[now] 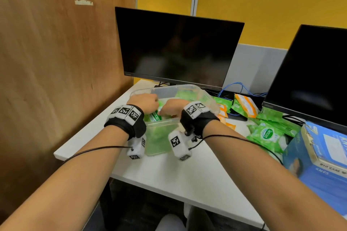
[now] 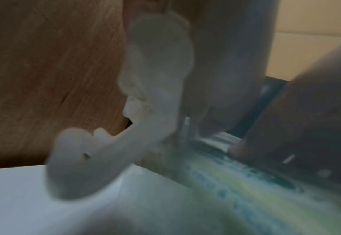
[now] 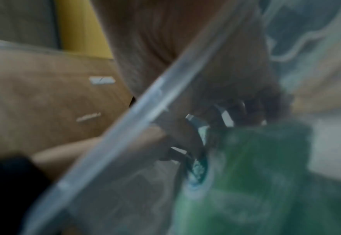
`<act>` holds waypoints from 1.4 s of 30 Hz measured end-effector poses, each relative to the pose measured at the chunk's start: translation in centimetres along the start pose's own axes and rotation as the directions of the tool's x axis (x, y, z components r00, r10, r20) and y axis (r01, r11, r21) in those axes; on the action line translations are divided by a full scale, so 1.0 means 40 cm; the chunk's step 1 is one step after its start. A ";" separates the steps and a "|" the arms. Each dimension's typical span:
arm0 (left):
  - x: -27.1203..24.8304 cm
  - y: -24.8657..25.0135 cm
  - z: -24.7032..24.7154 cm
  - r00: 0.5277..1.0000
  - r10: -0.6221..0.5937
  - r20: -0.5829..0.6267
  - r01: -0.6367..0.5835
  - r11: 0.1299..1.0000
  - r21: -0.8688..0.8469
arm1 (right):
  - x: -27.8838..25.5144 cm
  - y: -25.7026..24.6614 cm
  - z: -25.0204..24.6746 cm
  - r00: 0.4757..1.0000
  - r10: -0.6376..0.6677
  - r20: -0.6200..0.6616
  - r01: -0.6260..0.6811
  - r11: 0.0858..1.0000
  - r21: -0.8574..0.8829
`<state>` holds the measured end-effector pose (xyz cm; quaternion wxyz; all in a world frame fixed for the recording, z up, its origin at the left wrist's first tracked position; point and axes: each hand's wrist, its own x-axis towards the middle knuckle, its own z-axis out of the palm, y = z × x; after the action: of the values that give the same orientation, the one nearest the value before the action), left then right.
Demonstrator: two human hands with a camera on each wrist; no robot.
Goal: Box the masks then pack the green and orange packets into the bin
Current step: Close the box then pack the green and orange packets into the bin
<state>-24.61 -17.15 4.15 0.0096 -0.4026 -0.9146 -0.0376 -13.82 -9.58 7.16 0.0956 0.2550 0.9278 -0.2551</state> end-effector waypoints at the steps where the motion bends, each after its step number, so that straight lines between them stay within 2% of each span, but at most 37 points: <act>1: -0.001 0.004 0.000 0.999 0.001 0.053 -0.004 0.999 0.052 | -0.003 -0.007 0.003 1.000 0.011 0.007 -0.010 0.995 -0.099; 3: 0.001 0.008 0.004 0.991 -0.003 0.131 -0.015 0.991 0.133 | 0.002 -0.018 0.007 0.998 0.020 0.063 -0.006 0.979 -0.202; 5: -0.001 0.008 0.004 0.986 -0.008 0.166 -0.021 0.985 0.172 | 0.003 -0.022 0.006 0.992 0.027 0.123 0.002 0.974 -0.225; 7: -0.005 0.011 0.000 0.983 -0.010 0.184 -0.026 0.981 0.190 | 0.005 -0.016 -0.006 0.987 0.036 0.158 -0.012 0.988 -0.154; 11: -0.012 0.018 -0.015 0.976 -0.009 0.217 -0.023 0.989 0.147 | 0.014 0.002 -0.017 0.965 0.139 0.220 -0.161 0.983 0.086; 14: -0.014 0.023 -0.021 0.976 0.013 0.218 -0.035 0.995 0.098 | 0.099 0.037 0.012 0.950 0.193 0.244 -0.228 0.966 0.124; 16: -0.015 0.023 -0.018 0.977 0.040 0.209 -0.062 0.993 0.101 | 0.066 0.025 0.015 0.967 0.162 0.197 -0.189 0.974 0.124; 18: -0.021 0.024 -0.018 0.975 0.049 0.215 -0.075 0.991 0.115 | 0.033 0.020 0.002 0.993 0.057 0.103 -0.079 0.972 0.222; 20: -0.027 0.029 -0.021 0.970 0.067 0.235 -0.105 0.982 0.155 | 0.033 0.042 -0.012 0.993 0.006 -0.120 0.041 0.922 0.385; 21: -0.028 0.029 -0.021 0.966 0.078 0.247 -0.122 0.978 0.170 | 0.031 0.051 -0.019 0.961 0.024 -0.277 0.104 0.893 0.438; 23: -0.030 0.029 -0.023 0.962 0.096 0.254 -0.142 0.975 0.171 | 0.025 0.089 -0.039 0.828 0.083 -0.554 0.154 0.917 0.368; 25: -0.029 0.026 -0.024 0.963 0.110 0.246 -0.152 0.976 0.158 | -0.004 0.159 -0.063 0.679 0.106 -0.726 0.112 0.963 0.246; 27: -0.025 0.026 -0.024 0.967 0.118 0.226 -0.151 0.980 0.133 | -0.029 0.266 -0.090 0.505 0.187 -0.843 0.038 0.970 0.238; 28: -0.024 0.025 -0.024 0.969 0.124 0.212 -0.153 0.980 0.127 | -0.028 0.335 -0.098 0.463 0.264 -0.846 -0.055 0.961 0.269; 29: -0.024 0.025 -0.024 0.970 0.127 0.207 -0.155 0.980 0.126 | -0.032 0.402 -0.103 0.474 0.371 -0.798 -0.193 0.928 0.318; 31: -0.024 0.024 -0.022 0.971 0.127 0.202 -0.152 0.982 0.115 | -0.035 0.539 -0.090 0.552 0.607 -0.572 -0.495 0.790 0.362; 33: -0.021 0.024 -0.020 0.972 0.127 0.199 -0.149 0.983 0.104 | -0.032 0.661 -0.059 0.548 0.734 -0.400 -0.678 0.670 0.302; 36: -0.015 0.027 -0.017 0.973 0.134 0.189 -0.152 0.985 0.085 | -0.021 0.752 -0.009 0.565 0.762 -0.316 -0.725 0.642 0.252; 40: -0.007 0.035 -0.011 0.973 0.135 0.185 -0.147 0.988 0.055 | -0.026 0.737 0.013 0.532 0.775 -0.340 -0.716 0.626 0.309; 42: -0.003 0.037 -0.009 0.975 0.130 0.180 -0.141 0.989 0.053 | -0.022 0.742 0.014 0.542 0.764 -0.351 -0.712 0.639 0.291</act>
<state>-23.45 -16.27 4.61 -0.0557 -0.4652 -0.8830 0.0290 2.44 11.69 -5.66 -0.0344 0.6776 0.7128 -0.1778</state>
